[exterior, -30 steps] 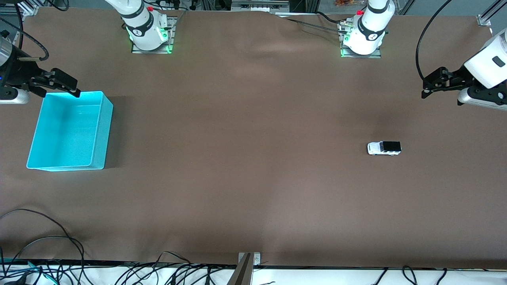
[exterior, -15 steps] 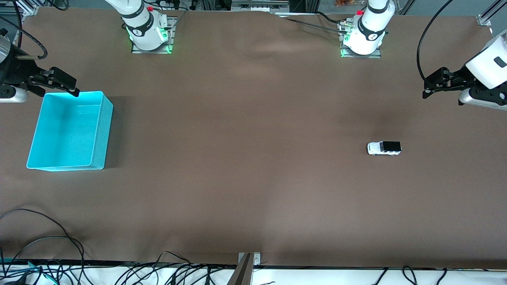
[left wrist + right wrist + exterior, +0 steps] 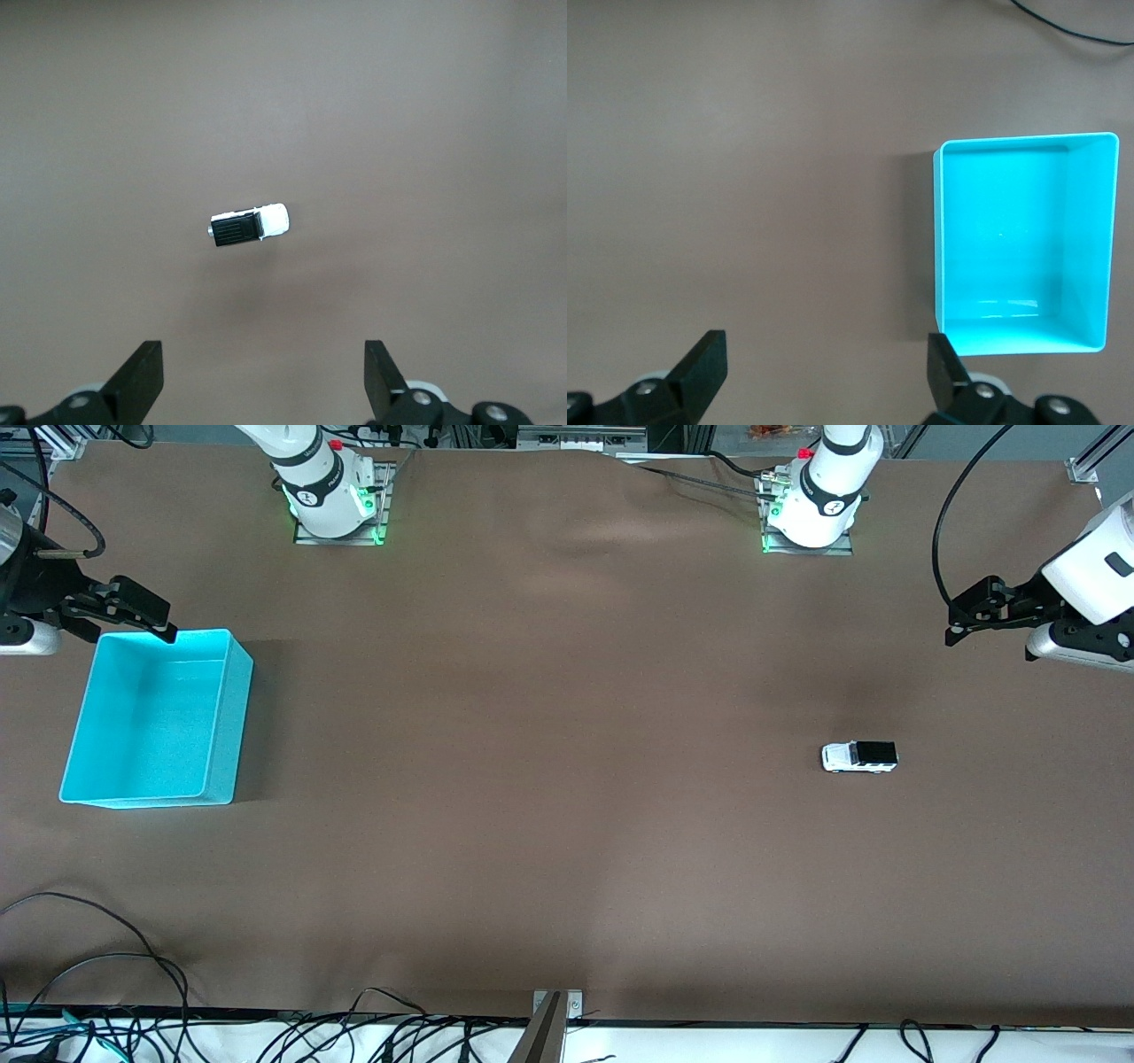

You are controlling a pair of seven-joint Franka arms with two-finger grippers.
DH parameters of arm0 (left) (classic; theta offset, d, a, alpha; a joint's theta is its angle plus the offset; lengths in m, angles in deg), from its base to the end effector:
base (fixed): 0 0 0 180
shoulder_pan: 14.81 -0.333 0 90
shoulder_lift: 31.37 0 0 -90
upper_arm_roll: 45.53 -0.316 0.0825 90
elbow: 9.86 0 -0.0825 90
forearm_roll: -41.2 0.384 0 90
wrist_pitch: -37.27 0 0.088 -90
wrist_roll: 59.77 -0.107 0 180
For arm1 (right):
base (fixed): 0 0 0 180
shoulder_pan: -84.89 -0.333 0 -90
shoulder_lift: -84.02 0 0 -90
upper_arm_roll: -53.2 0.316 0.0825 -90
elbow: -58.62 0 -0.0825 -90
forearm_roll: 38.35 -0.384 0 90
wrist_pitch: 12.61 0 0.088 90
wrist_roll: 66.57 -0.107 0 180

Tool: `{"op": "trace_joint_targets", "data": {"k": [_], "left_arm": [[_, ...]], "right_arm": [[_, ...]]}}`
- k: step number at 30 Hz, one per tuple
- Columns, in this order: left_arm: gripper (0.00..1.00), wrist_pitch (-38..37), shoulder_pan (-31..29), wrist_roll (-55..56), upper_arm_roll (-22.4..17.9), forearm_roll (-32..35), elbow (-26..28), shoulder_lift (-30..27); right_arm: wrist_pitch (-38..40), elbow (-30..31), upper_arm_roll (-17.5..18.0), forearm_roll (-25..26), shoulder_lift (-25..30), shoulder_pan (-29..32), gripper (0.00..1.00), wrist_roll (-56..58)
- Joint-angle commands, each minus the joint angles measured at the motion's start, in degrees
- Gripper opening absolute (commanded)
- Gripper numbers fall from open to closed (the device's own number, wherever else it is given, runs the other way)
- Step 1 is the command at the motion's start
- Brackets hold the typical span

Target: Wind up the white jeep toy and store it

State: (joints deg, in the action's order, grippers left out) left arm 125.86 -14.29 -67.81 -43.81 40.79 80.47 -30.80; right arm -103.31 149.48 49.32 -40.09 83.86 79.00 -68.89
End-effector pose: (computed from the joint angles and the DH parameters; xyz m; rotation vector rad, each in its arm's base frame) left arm 0.5541 -0.0224 0.6142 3.1189 -0.2806 -0.0625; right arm 0.5557 0.0228 0.6170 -3.1116 0.0091 0.0104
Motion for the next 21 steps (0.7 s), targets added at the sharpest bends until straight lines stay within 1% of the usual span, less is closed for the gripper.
{"op": "trace_joint_targets", "data": {"k": [1,21], "left_arm": [[1.0,-0.62,-0.34,0.66,0.48,1.29,-0.24,-0.04],[1.0,-0.7,-1.31,0.39,0.39,1.29,-0.24,0.05]], "right_arm": [[-0.44,-0.51,-0.07,-0.02,0.07,-0.18,1.0,-0.5],[-0.53,-0.51,-0.07,0.07,0.07,-0.18,1.0,-0.5]]}}
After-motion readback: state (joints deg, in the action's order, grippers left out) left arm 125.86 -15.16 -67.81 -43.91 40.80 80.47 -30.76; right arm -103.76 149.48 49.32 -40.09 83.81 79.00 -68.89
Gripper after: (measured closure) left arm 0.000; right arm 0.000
